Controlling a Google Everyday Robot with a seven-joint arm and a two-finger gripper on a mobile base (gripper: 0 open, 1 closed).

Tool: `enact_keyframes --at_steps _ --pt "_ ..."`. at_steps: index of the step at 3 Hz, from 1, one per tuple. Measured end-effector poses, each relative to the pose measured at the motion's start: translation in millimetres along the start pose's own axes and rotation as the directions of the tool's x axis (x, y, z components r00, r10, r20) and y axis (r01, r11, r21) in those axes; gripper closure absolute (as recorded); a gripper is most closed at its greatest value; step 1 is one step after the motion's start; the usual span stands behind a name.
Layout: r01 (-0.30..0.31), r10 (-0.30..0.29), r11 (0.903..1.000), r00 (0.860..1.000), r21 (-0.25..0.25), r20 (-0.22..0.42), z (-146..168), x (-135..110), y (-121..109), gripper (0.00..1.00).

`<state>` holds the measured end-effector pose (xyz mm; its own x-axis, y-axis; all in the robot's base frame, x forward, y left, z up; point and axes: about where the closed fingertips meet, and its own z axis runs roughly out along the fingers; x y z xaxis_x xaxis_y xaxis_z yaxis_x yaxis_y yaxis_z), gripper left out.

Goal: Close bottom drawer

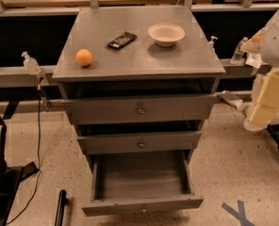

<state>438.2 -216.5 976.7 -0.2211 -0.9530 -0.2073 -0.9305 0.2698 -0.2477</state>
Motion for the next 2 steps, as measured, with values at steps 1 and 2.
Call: enact_keyframes --at_steps 1,2 --pt "0.003 -0.003 0.9999 1.000 0.010 0.007 -1 -1 -1 0.00" --pt "-0.018 0.016 0.9995 0.998 0.025 0.065 20 3 -9 0.00"
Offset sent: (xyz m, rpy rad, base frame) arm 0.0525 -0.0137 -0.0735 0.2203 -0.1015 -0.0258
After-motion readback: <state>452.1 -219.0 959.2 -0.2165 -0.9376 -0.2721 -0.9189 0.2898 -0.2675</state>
